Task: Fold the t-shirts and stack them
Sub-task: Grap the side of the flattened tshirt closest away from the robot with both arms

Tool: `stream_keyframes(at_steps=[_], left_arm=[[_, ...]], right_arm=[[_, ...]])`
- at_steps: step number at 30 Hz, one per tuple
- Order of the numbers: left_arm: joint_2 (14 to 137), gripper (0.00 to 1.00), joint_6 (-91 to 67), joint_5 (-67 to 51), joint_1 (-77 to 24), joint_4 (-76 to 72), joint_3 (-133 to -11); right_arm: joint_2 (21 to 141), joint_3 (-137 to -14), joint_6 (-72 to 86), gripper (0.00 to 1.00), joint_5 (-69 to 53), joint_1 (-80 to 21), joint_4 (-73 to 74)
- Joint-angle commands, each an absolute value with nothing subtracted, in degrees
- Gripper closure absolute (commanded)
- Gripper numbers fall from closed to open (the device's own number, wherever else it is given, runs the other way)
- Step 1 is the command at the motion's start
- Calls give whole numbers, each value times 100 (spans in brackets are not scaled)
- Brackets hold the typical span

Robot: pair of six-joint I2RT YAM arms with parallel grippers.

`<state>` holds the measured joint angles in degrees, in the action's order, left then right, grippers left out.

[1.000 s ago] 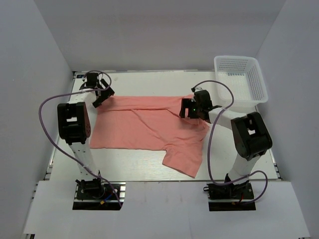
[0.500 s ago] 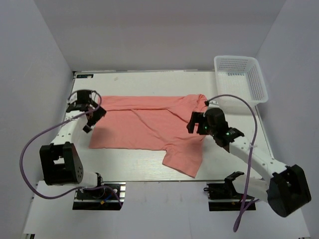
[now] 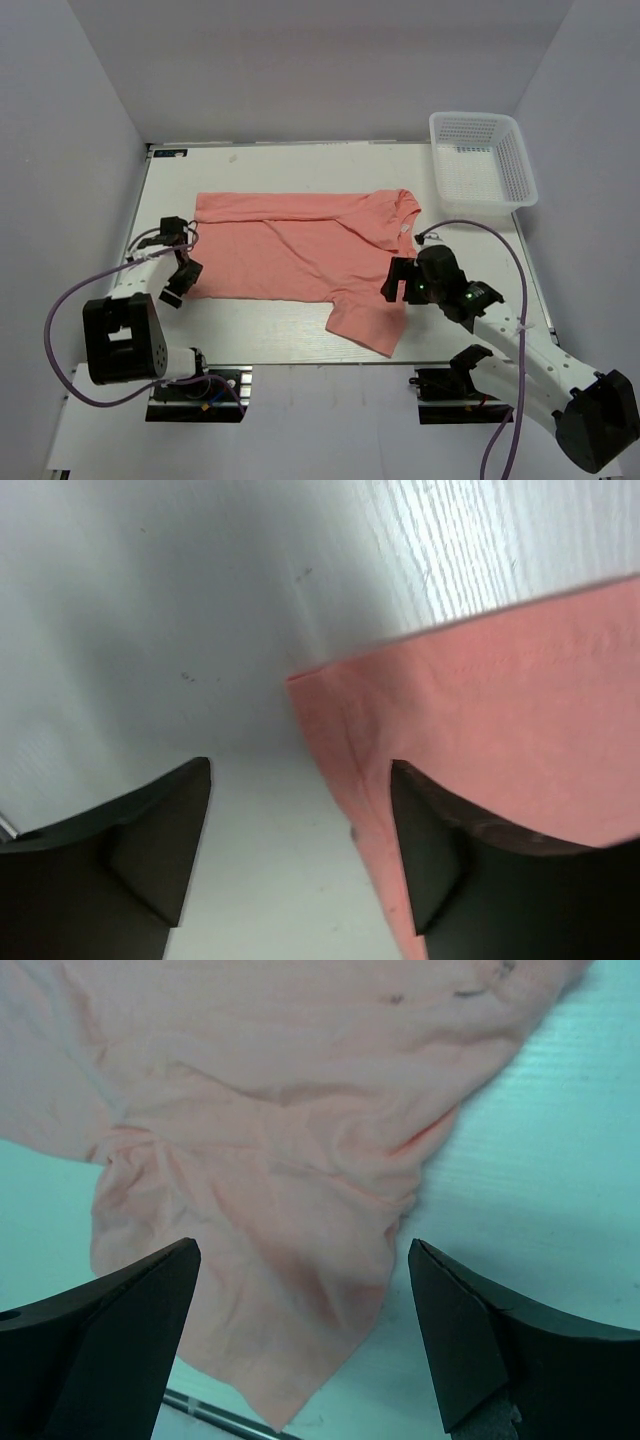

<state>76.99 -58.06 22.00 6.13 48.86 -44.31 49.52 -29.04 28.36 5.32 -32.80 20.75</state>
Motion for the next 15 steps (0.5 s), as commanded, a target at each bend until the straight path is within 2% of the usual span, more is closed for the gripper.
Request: stream_keyframes(at_steps=[1,2,11,15], left_arm=[[7813,23,-6056,2391,650,4518,-4246],[7866,27,-6056,2391,650,4352,-4123],[8033,29,-6108,2443,703,3903,-4017],[8217,50,-5977,2374,703,3631,-3964]], right_arm=[[4869,-2883,3049,10,386,-3375,2381],[4887,-2900,3146,10,387,-3436,2573],[5185,-2532,3682,11,97,-3963,3103],[5098,-2513,4086,11,-140,-4280,3067]])
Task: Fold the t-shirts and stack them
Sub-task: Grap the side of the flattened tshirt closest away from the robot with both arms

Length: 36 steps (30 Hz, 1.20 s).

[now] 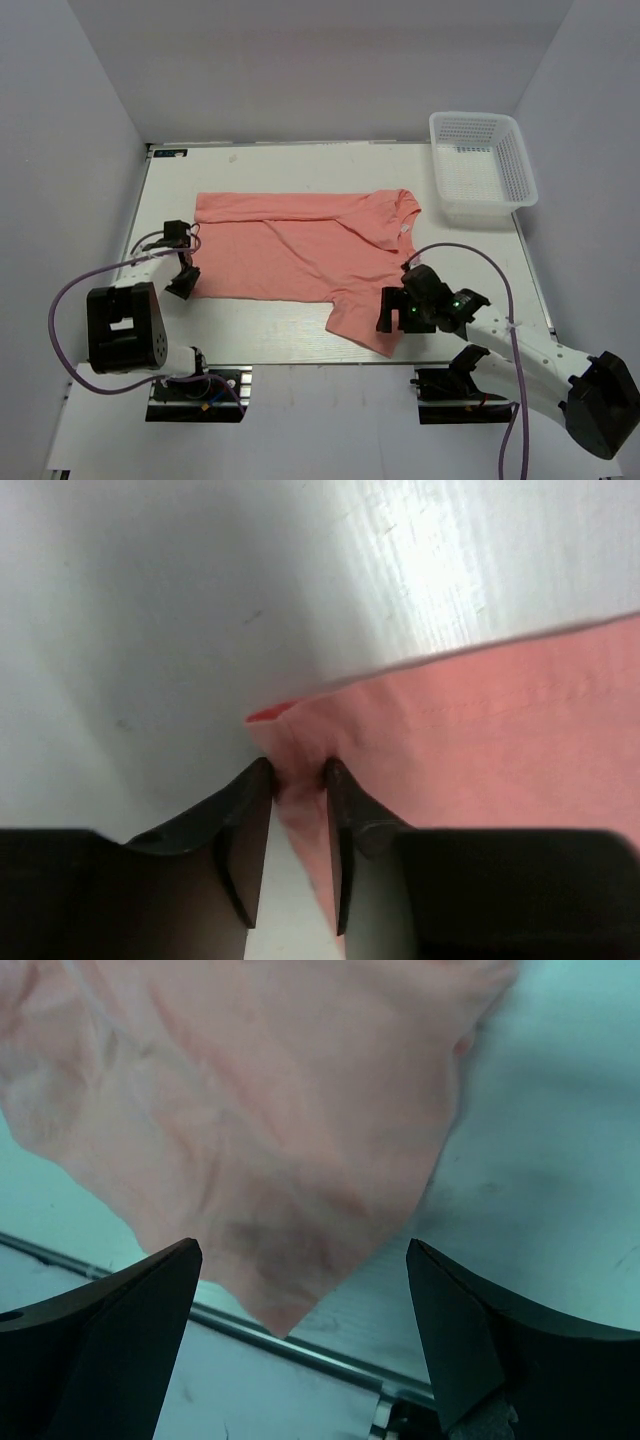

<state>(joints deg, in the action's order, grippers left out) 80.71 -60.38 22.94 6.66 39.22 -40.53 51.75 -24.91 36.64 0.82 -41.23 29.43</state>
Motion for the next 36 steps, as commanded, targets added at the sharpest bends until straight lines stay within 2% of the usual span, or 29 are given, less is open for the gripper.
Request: stream_keyframes(at_steps=[1,4,9,13,15,17,20,22,27,33,36], left_arm=[[8270,65,-5977,2286,703,3560,-3964],[8437,100,-5792,2171,703,3428,-3964],[8377,100,-5731,2346,703,3480,-4017],[7990,100,-5678,2347,703,3420,-3885],[7797,100,-5678,2347,703,3419,-3823],[7718,100,-5678,2347,703,3419,-3823],[7655,100,-5678,2347,703,3419,-3771],[7603,100,-5625,2347,703,3419,-3771],[7480,100,-5511,2215,703,3367,-3718],[7277,100,-5406,2162,615,3568,-4042],[7277,100,-5405,1969,668,3699,-4306]], right_arm=[[5124,-2566,4130,11,-141,-4437,3154],[5281,-2523,4385,11,-35,-4692,3252],[5974,-2434,4833,14,-211,-5106,2962],[6337,-2540,5027,21,-167,-5369,3041],[6450,-2593,5089,41,-44,-5405,3058],[6600,-2680,5361,73,165,-5493,3154],[7073,-2856,5721,86,553,-5572,3619],[7303,-2953,5888,100,641,-5634,3682],[7418,-3269,5968,100,1027,-5730,3964],[6277,-3901,5267,100,1713,-5722,3798],[6354,-4235,5010,100,1907,-5704,3683]])
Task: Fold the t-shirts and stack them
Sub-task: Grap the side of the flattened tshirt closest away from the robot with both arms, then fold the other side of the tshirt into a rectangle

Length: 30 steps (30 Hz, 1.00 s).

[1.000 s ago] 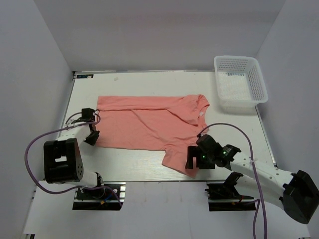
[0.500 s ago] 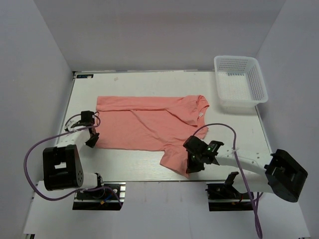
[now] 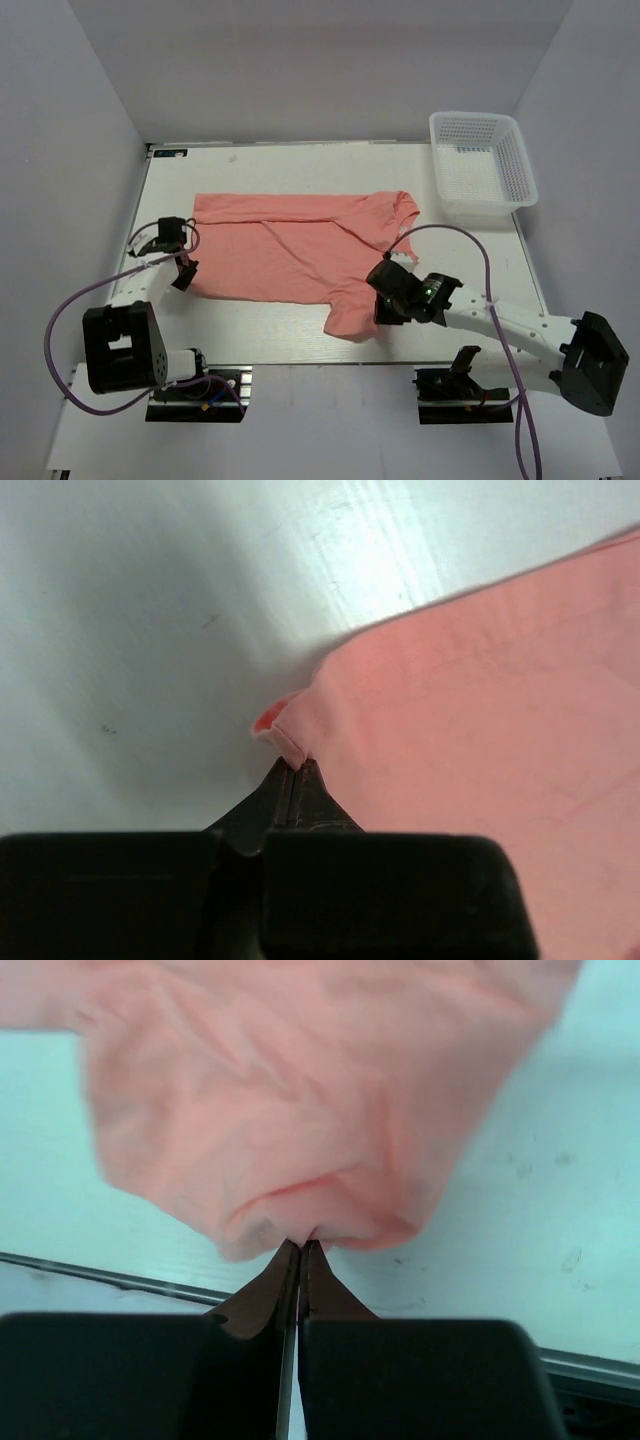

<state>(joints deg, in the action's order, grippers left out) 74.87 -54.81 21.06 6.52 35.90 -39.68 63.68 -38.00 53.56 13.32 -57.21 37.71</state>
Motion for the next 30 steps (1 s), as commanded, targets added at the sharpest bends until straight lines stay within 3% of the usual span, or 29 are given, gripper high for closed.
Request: stream_keyframes(at_steps=[1,14,30], left_arm=[[7277,100,-5405,1969,668,3700,-4420],[8665,100,-5353,1950,668,3954,-5764],[10801,100,-5133,2109,668,4315,-8296]], right_arm=[[6415,-4541,4984,100,1959,-5678,3691],[7312,-5880,4632,100,3401,-4492,3095],[9122,-7444,3569,100,2716,-2962,2461]])
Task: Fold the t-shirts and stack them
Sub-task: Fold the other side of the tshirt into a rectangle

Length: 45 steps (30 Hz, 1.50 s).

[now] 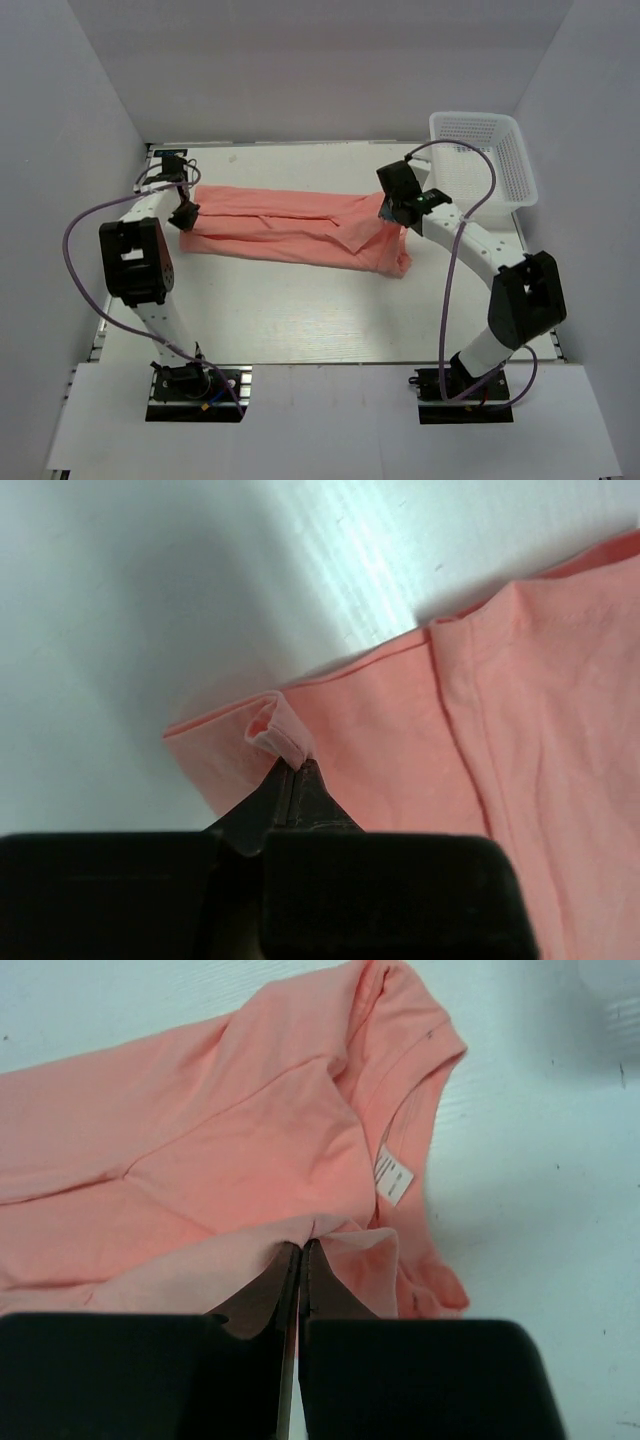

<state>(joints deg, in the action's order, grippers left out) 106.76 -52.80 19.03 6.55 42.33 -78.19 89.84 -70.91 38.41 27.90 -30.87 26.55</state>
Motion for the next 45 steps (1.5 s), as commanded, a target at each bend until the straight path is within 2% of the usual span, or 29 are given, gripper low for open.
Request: stream_keyframes(at_steps=[1,5,13,14,15,16,17,18,20,21,23,24,28,34,38,40,43,45], left_arm=[[11037,100,-5133,2109,668,4315,-8436],[11601,100,-5054,2241,606,4675,-9314],[12172,100,-4887,2119,606,4545,-9992],[12173,78,-4800,2066,606,4457,-9993],[12260,57,-4738,2065,606,4378,-10089],[12313,46,-4659,2005,606,4255,-10238],[12313,24,-4606,2004,606,4193,-10335],[12313,1,-4536,2065,606,4192,-10449],[12313,0,-4465,2161,606,4034,-10713],[12313,0,-4387,2162,606,4034,-10897],[12261,0,-4281,2075,606,4034,-10978],[12156,0,-4202,1883,606,4034,-10978],[11550,0,-3894,1425,554,3430,-10083],[10566,0,-3612,204,440,2305,-8334],[10205,0,-3620,-175,247,1767,-7464],[10265,0,-3621,-176,246,1688,-7409],[10554,0,-3621,113,185,1880,-7356],[10739,0,-3621,228,185,2055,-7409]], right_arm=[[9201,-7514,3560,100,2725,-2849,2470],[9447,-7629,3454,100,2672,-2646,2391],[9983,-7866,2980,100,2241,-2400,2031],[10045,-7971,2945,100,2233,-2347,2022],[10255,-8120,2892,90,2172,-2329,2030],[10483,-8234,2770,89,2154,-2286,2056],[10590,-8636,2725,89,2145,-2233,2152],[10913,-8779,2672,66,2110,-2206,2136],[11135,-9417,2356,52,1978,-2119,2126],[11458,-9587,2277,39,1847,-2083,2266],[11584,-10060,2128,25,1505,-2048,2443],[11575,-10063,2092,20,1338,-2048,2469],[10788,-9292,2065,10,836,-2083,2268],[9276,-7306,2012,10,-182,-2136,1653],[8308,-5981,2153,11,-71,-2092,1767],[7929,-5305,2057,16,-88,-2092,1749],[7612,-4836,1574,35,-315,-2092,1731],[7699,-4781,1364,33,-360,-2118,1775]])
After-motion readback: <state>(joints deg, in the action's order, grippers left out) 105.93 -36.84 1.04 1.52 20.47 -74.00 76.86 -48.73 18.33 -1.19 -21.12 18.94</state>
